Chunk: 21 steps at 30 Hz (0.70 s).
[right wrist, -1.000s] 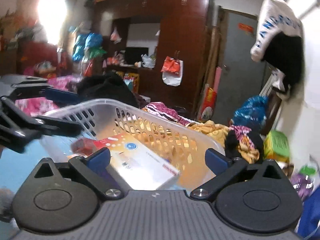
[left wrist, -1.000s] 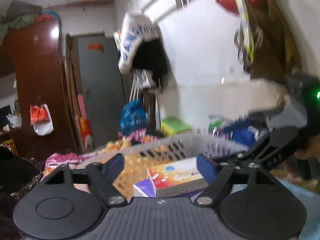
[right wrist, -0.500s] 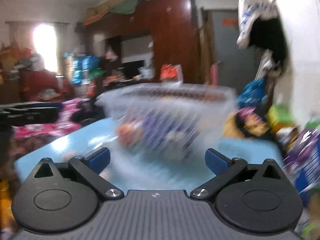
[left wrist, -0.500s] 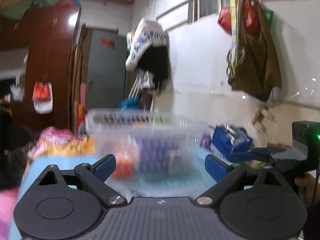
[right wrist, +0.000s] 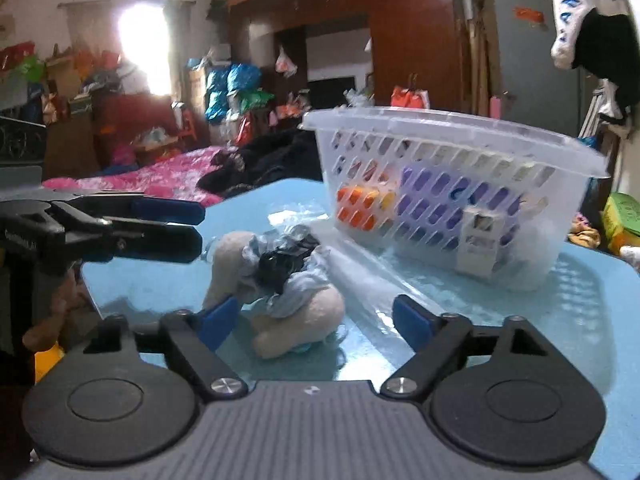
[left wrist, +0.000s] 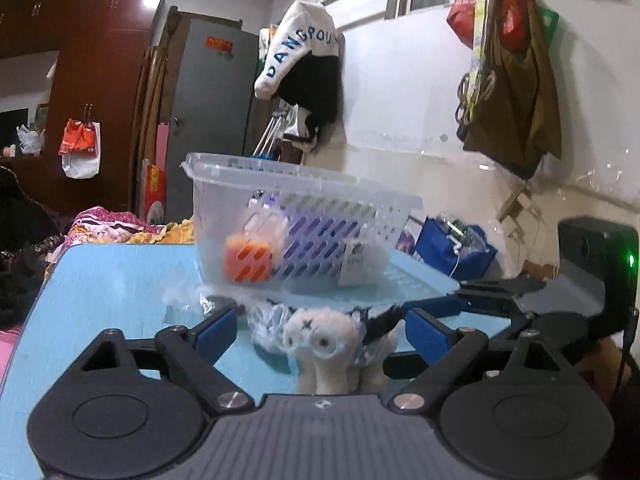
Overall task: Organize objects
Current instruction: 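Grasp the white plush toy with the left gripper while the right gripper also grasps it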
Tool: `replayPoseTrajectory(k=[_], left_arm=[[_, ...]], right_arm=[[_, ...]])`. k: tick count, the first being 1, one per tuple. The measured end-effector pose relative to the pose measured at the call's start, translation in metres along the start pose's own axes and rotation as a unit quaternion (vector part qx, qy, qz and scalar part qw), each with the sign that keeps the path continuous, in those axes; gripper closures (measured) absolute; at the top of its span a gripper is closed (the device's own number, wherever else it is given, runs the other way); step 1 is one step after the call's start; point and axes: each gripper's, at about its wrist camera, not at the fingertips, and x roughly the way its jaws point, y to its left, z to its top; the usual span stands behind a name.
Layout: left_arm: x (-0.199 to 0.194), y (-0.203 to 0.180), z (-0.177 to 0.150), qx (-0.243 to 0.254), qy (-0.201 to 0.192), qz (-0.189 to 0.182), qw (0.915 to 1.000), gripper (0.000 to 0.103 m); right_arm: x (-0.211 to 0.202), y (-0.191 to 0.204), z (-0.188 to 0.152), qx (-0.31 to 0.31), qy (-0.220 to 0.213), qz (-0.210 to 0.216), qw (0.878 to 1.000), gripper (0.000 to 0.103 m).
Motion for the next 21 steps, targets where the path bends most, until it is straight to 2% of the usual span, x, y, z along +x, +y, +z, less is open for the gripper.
replayPoseTrajectory(k=[2,3,6,8,10,16,19,20,21], left_arm=[[0.002,0.000,0.000,0.007,0.003,-0.007,1.0000,0.012],[0.004,0.000,-0.001,0.008,0.005,-0.015,0.9998,0.013],[0.010,-0.004,-0.002,0.021,0.012,-0.020,0.9995,0.025],[0.013,-0.005,-0.004,0.026,0.021,-0.020,0.9993,0.037],[0.016,-0.006,-0.006,0.031,0.030,-0.021,0.9989,0.040],[0.018,-0.003,-0.008,0.030,0.030,-0.020,0.9989,0.043],[0.018,-0.001,-0.008,0.030,0.032,-0.015,0.9989,0.054],[0.019,0.000,-0.008,0.028,0.032,-0.015,0.9990,0.060],[0.019,0.001,-0.009,0.026,0.032,-0.017,0.9990,0.062]], right_arm=[[0.006,0.006,-0.005,-0.012,0.011,-0.002,1.000,0.024],[0.008,0.007,-0.006,-0.015,0.016,-0.003,1.000,0.029],[0.015,0.003,-0.008,-0.008,0.033,0.008,0.999,0.044],[0.013,0.001,-0.011,0.001,0.033,0.020,0.999,0.046],[0.011,0.001,-0.012,0.001,0.030,0.019,0.999,0.047],[0.010,0.001,-0.013,0.002,0.031,0.022,0.999,0.047],[0.010,-0.001,-0.013,0.006,0.031,0.025,0.999,0.048],[0.009,0.000,-0.013,0.007,0.031,0.025,0.999,0.049],[0.010,-0.001,-0.013,0.007,0.032,0.025,0.999,0.050]])
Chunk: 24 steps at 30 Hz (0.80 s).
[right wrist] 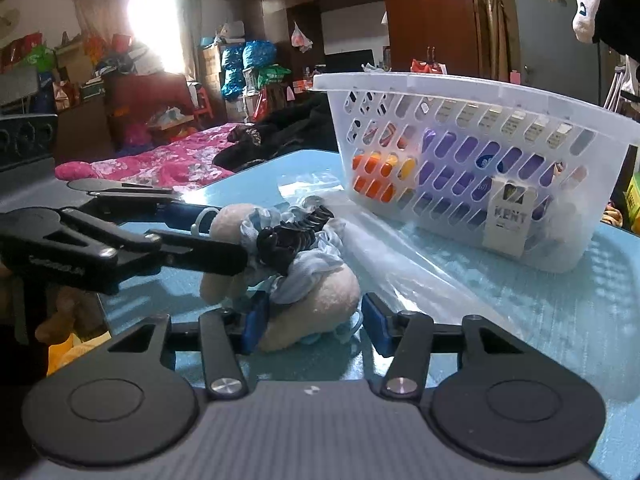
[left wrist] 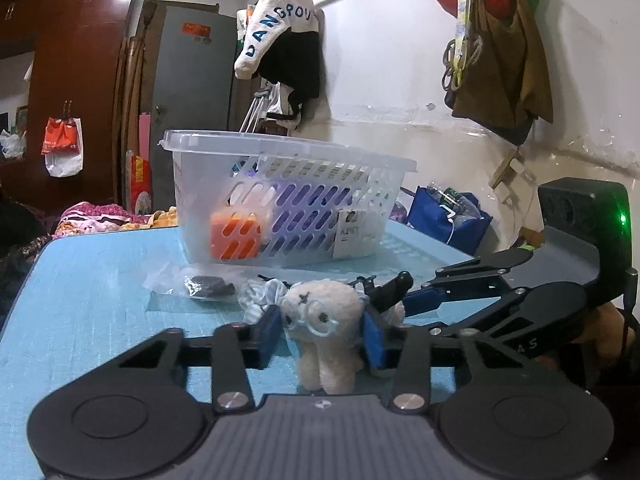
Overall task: Organize objects
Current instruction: 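Grasp the white plush toy with the left gripper while the right gripper also grasps it, then carry the plush toy over the basket and open both grippers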
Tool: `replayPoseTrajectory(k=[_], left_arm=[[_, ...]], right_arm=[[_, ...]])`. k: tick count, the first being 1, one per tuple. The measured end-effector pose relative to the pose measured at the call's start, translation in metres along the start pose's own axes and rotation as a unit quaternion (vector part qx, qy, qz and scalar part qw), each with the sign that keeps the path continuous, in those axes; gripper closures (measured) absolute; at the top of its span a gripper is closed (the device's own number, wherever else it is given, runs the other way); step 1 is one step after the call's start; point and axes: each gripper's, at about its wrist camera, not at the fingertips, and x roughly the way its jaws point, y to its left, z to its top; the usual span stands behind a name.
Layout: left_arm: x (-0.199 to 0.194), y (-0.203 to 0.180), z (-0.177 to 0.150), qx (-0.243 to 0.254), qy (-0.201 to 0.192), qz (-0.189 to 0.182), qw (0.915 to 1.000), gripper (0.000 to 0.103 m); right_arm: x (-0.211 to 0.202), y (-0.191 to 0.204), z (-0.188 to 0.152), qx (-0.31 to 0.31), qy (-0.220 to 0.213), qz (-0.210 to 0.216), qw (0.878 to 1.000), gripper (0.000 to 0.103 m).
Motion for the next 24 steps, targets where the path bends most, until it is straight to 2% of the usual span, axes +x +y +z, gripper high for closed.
replayPoseTrajectory(k=[3,11,24], left_arm=[[0.000,-0.002,-0.001,0.006,-0.002,0.005,1.0000,0.064],[-0.012,-0.011,0.000,0.018,-0.027,0.005,0.9995,0.066],[-0.022,-0.030,0.020,0.038,-0.062,-0.005,0.9973,0.066]], right_arm=[[-0.002,0.001,0.000,-0.003,-0.002,-0.002,1.000,0.059],[-0.017,0.013,-0.001,-0.038,-0.028,-0.030,0.998,0.069],[-0.045,0.008,0.012,-0.049,-0.067,-0.034,0.996,0.071]])
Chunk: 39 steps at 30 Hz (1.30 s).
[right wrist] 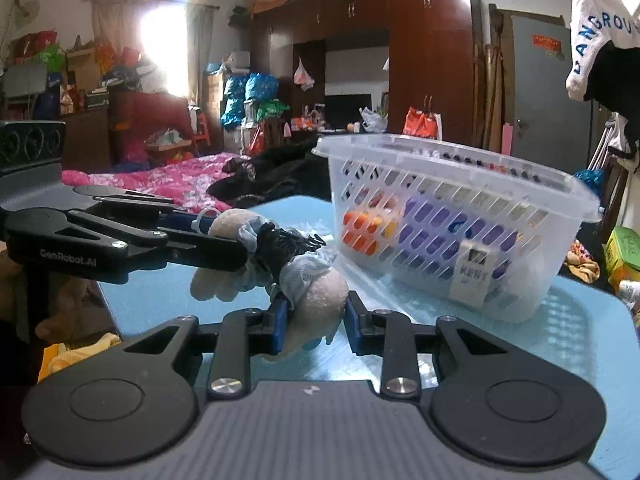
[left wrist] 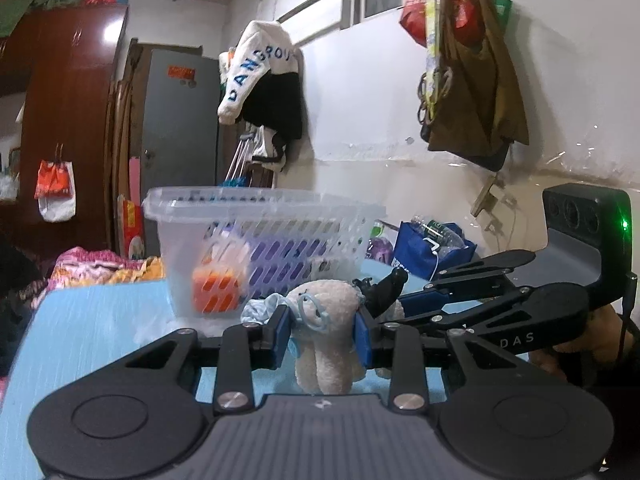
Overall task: Organize objects
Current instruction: 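Carry the plush toy over the basket and open both grippers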
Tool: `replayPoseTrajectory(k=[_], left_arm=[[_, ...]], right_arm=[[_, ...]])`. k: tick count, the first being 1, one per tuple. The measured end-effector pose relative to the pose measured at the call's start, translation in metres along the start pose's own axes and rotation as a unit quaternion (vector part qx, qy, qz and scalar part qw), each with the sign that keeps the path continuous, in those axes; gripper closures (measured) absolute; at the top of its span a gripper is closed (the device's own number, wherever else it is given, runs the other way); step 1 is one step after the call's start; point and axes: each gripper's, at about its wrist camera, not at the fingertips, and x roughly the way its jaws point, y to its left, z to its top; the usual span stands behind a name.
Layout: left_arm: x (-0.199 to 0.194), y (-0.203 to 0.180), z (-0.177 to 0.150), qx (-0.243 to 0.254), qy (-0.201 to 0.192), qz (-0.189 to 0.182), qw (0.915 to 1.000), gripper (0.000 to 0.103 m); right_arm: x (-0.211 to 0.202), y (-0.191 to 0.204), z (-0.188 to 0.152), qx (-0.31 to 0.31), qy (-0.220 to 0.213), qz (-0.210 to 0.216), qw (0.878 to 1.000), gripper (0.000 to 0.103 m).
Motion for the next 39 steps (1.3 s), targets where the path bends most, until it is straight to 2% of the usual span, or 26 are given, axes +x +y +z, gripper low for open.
replayPoseTrajectory(k=[9,14,19,23,29,39], left_arm=[[0.001,-0.025,0.058,0.048,-0.041,0.006,0.9980,0.066],[0.002,-0.034,0.088,0.066,-0.069,0.017,0.9953,0.066],[0.026,-0.027,0.131,0.072,-0.075,0.031,0.9941,0.066],[0.065,-0.003,0.160,0.057,-0.058,0.035,0.9961,0.066],[0.119,0.024,0.162,0.053,-0.005,0.085,0.9949,0.066],[0.115,0.055,0.147,0.022,0.017,0.129,0.9912,0.066]], right_arm=[[-0.031,-0.016,0.051,-0.029,-0.048,-0.032,0.998,0.071],[-0.035,-0.025,0.083,-0.050,-0.067,-0.047,0.995,0.071],[-0.019,-0.041,0.120,-0.068,-0.071,-0.076,0.992,0.071],[0.011,-0.069,0.145,-0.064,-0.063,-0.093,0.992,0.071],[0.065,-0.087,0.148,-0.082,-0.034,-0.100,0.991,0.071],[0.099,-0.082,0.137,-0.084,-0.016,-0.068,0.994,0.071]])
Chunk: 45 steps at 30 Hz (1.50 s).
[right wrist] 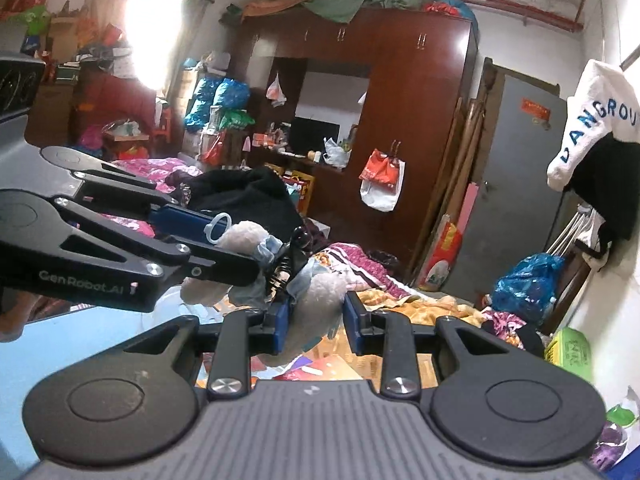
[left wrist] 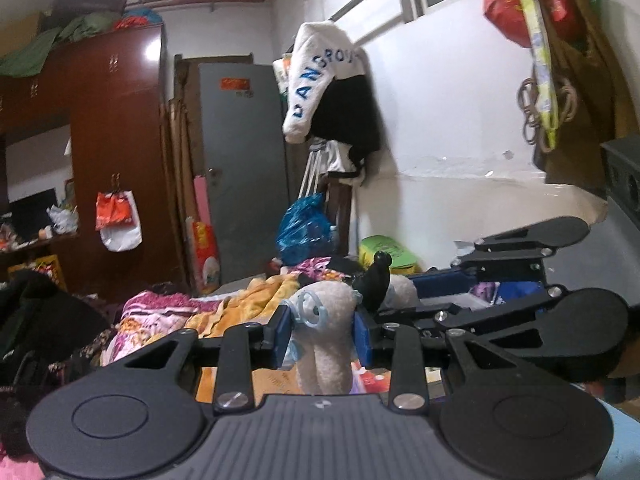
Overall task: Organize objects
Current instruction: 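Carry the plush toy over the basket and open both grippers, then withdraw both grippers toward the clear plastic bag on the table, then close both grippers on the clear plastic bag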
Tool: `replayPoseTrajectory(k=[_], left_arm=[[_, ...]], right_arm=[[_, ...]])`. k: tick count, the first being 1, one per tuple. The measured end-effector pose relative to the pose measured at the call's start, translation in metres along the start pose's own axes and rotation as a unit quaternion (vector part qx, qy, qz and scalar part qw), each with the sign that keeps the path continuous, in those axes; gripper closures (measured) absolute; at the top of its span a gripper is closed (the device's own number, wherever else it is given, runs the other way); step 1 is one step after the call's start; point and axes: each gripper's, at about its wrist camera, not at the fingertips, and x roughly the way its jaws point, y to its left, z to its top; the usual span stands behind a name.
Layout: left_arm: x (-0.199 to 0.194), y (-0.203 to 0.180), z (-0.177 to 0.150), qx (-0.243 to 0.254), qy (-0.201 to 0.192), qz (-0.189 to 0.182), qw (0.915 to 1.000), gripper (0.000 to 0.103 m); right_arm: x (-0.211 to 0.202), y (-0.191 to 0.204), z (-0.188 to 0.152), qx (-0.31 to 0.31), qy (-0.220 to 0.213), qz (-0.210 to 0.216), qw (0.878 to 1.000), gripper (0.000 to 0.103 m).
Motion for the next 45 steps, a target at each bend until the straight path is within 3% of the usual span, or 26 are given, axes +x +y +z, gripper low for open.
replayPoseTrajectory(k=[4,5,6,7,8,9,10,11,13,18,22,26,31,38,45], left_arm=[[0.010,0.002,-0.006,0.000,0.008,0.006,0.9999,0.066],[0.010,0.003,-0.008,0.002,0.009,0.006,0.9999,0.065],[0.009,0.002,-0.011,0.007,0.004,0.009,0.9999,0.065],[0.009,0.001,-0.011,0.011,-0.002,0.020,0.9997,0.057],[0.006,0.003,-0.011,0.009,-0.006,0.036,0.9993,0.041],[0.001,0.006,-0.012,0.003,-0.017,0.048,0.9987,0.031],[-0.006,0.010,-0.013,-0.003,-0.029,0.049,0.9984,0.012],[-0.014,0.014,-0.014,-0.011,-0.041,0.042,0.9982,0.001],[-0.033,0.018,-0.018,-0.021,-0.065,0.035,0.9971,0.000],[-0.079,0.010,-0.035,-0.019,-0.079,0.010,0.9966,0.000],[-0.098,0.006,-0.057,-0.018,-0.037,-0.017,0.9990,0.000],[-0.091,0.014,-0.083,-0.023,0.026,0.003,0.9994,0.000],[-0.054,0.049,-0.107,-0.104,0.107,0.009,0.9887,0.004],[-0.031,0.065,-0.119,-0.125,0.148,0.026,0.9807,0.005],[-0.003,0.061,-0.122,-0.130,0.196,0.016,0.9718,0.005]], right_arm=[[0.000,-0.001,-0.008,0.013,0.004,0.002,1.000,0.069],[0.000,-0.003,-0.010,0.024,0.000,0.003,1.000,0.064],[0.000,-0.005,-0.011,0.032,0.000,0.000,0.999,0.052],[-0.001,-0.005,-0.011,0.035,0.007,-0.016,0.999,0.044],[-0.006,-0.005,-0.014,0.035,0.003,-0.043,0.998,0.025],[-0.013,-0.005,-0.017,0.037,-0.011,-0.065,0.997,0.006],[-0.021,-0.005,-0.019,0.043,-0.022,-0.078,0.996,0.000],[-0.032,-0.007,-0.022,0.055,-0.033,-0.076,0.995,0.000],[-0.048,-0.010,-0.026,0.084,-0.027,-0.063,0.994,0.000],[-0.093,-0.005,-0.041,0.106,-0.019,-0.093,0.990,0.000],[-0.112,-0.003,-0.064,0.126,-0.007,-0.077,0.989,0.000],[-0.098,-0.006,-0.090,0.155,0.057,-0.078,0.983,0.000],[-0.075,0.004,-0.112,0.148,0.117,-0.046,0.981,0.000],[-0.062,0.016,-0.123,0.148,0.132,-0.026,0.980,0.002],[-0.054,0.029,-0.138,0.121,0.160,-0.010,0.980,0.013]])
